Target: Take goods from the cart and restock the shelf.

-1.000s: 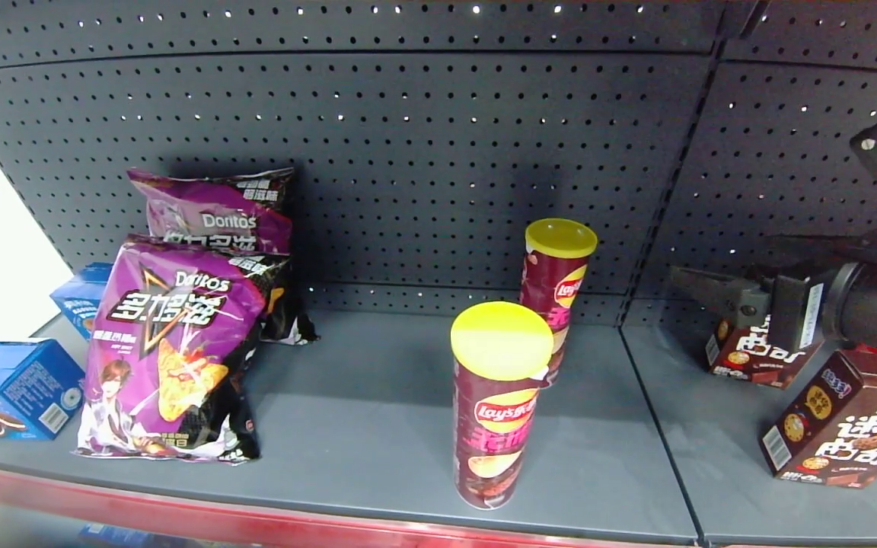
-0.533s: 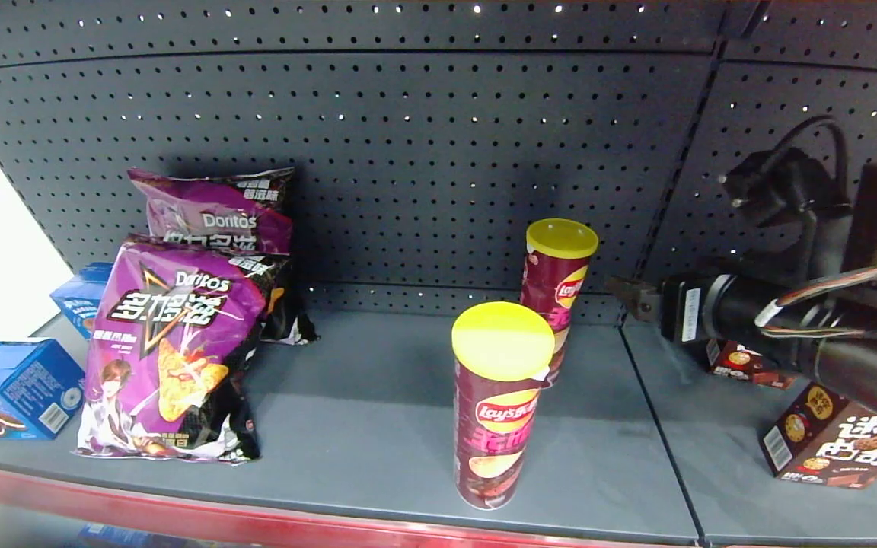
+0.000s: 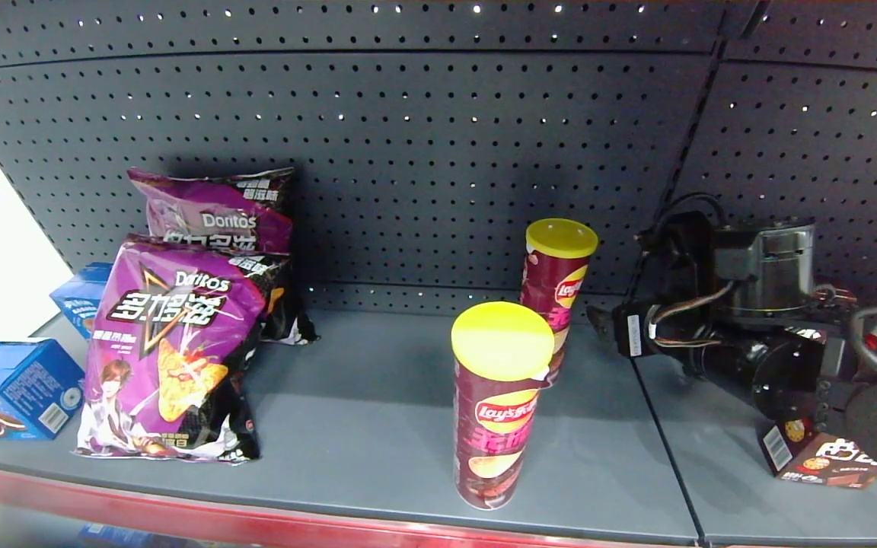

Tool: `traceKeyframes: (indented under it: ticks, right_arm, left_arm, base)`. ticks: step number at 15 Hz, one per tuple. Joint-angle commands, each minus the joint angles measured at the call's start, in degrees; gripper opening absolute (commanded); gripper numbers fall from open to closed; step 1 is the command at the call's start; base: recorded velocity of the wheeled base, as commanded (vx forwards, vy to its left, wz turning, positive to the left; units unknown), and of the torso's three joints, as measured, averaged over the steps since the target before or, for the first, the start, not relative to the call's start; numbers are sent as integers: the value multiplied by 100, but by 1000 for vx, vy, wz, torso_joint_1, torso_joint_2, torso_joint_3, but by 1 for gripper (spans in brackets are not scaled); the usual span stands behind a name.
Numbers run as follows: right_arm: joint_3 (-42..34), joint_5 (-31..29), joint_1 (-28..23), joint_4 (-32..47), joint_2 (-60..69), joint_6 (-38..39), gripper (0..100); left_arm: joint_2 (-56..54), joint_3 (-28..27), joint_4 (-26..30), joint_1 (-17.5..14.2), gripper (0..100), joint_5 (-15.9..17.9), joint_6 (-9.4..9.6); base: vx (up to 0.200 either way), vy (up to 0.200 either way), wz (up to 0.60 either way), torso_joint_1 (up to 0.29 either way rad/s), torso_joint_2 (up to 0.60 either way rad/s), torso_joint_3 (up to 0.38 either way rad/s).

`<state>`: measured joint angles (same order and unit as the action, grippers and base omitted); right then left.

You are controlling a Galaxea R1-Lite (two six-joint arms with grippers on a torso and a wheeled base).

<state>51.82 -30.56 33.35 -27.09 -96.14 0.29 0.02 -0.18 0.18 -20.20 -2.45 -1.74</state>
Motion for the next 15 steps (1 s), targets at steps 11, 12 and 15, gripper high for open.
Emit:
traceKeyframes:
  ticks: [11, 12, 15]
  right_arm:
    - [12, 68, -145, -139, -555, 23, 100]
    - [12, 77, -136, -139, -564, 15, 100]
    - [144, 121, -92, -139, -573, 23, 100]
  left_arm:
    - [-2, 1, -1, -2, 100, -1, -1]
    - [-2, 1, -1, -2, 100, -1, -1]
    - [-2, 1, -1, -2, 100, -1, -1]
  base:
    - [0, 0, 0, 0, 0, 0]
    - [0, 0, 0, 0, 0, 0]
    - [0, 0, 0, 0, 0, 0]
